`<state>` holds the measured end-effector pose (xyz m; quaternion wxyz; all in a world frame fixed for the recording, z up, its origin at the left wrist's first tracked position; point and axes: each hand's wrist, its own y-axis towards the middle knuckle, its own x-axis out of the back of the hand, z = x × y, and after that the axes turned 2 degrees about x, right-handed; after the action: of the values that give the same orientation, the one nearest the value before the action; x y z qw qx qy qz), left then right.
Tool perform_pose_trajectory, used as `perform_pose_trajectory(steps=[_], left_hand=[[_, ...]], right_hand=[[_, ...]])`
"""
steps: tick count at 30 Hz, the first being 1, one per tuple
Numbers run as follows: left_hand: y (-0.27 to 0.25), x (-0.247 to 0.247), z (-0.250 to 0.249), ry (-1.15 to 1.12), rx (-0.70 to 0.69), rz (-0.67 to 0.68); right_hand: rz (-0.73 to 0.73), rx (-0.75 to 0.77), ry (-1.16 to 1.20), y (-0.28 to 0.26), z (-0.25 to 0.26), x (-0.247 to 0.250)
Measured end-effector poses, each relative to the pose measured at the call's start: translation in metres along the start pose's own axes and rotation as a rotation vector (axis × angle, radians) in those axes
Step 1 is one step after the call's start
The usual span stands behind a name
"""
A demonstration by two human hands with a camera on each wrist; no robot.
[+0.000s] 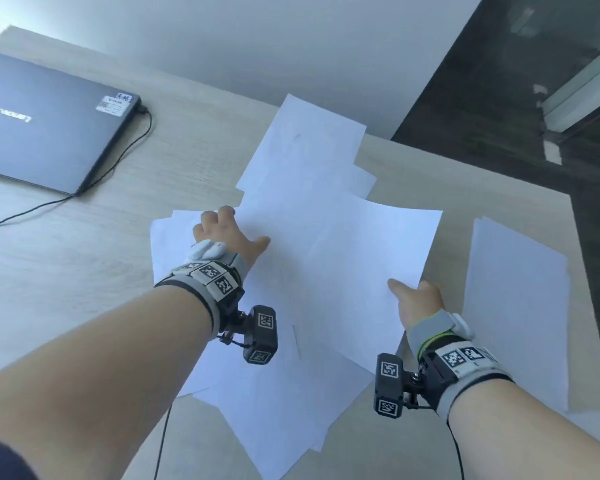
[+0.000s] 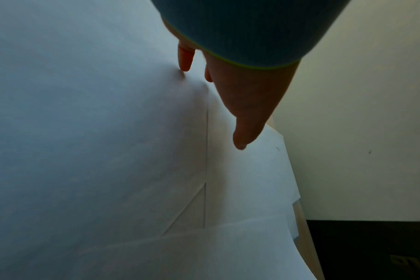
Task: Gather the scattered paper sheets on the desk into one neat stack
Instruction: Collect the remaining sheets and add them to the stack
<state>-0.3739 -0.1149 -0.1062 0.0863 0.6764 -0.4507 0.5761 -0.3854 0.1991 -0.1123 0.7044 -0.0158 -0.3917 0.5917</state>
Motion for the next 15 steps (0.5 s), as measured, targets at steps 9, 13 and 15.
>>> perform_pose_trajectory(steps=[9, 13, 15], left_hand=[[0.016, 0.002, -0.029, 0.183, 0.049, 0.151], [0.019, 0.003, -0.036, 0.192, 0.075, 0.171], [0.019, 0.003, -0.039, 0.194, 0.078, 0.166]], right_hand=[[0.037, -0.032, 0.113, -0.001, -0.031, 0.012], [0.056, -0.011, 0.13, -0.001, -0.033, 0.013], [0.059, -0.003, 0.143, 0.0, -0.034, 0.012]])
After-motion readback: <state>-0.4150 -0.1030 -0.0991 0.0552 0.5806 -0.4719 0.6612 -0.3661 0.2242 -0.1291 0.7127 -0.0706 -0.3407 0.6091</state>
